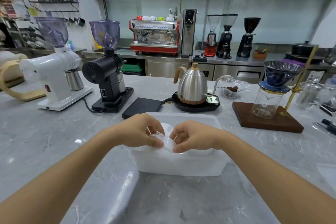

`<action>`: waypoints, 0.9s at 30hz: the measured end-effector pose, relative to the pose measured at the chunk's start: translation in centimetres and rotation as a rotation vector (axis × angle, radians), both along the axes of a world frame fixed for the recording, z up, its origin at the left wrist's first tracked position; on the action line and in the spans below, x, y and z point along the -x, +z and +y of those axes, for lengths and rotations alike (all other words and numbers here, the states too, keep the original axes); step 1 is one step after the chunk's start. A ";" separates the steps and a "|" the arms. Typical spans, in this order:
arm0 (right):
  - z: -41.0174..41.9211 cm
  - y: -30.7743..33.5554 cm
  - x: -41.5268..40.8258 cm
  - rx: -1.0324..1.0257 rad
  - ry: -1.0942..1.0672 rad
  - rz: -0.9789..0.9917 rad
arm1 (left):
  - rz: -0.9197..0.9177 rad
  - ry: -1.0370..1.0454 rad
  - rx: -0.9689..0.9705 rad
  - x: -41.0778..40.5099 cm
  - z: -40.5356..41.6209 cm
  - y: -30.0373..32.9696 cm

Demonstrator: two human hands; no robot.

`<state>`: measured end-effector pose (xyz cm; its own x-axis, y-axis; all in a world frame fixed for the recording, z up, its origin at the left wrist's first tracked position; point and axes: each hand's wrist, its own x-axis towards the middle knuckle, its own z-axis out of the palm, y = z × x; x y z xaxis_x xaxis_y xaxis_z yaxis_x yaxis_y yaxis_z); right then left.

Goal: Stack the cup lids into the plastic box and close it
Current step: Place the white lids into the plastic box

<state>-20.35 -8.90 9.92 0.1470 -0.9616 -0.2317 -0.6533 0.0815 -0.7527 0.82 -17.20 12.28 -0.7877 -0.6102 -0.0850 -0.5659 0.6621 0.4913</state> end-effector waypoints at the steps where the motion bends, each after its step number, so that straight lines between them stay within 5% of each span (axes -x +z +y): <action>1: 0.0 0.1 0.0 0.018 -0.013 -0.007 | -0.006 0.003 0.001 -0.2 -0.2 0.0; 15: -1.4 -0.1 -2.0 0.223 -0.115 -0.226 | -0.085 -0.065 0.051 -0.8 -0.3 -0.6; 27: -1.4 -0.2 -0.9 0.196 -0.169 -0.143 | -0.225 0.008 0.103 -1.8 -1.2 0.1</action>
<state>-19.40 -10.29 9.68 -0.0016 -0.9996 -0.0281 -0.5293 0.0247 -0.8481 2.65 -18.38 12.36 -0.7509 -0.6311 -0.1947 -0.6591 0.6971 0.2823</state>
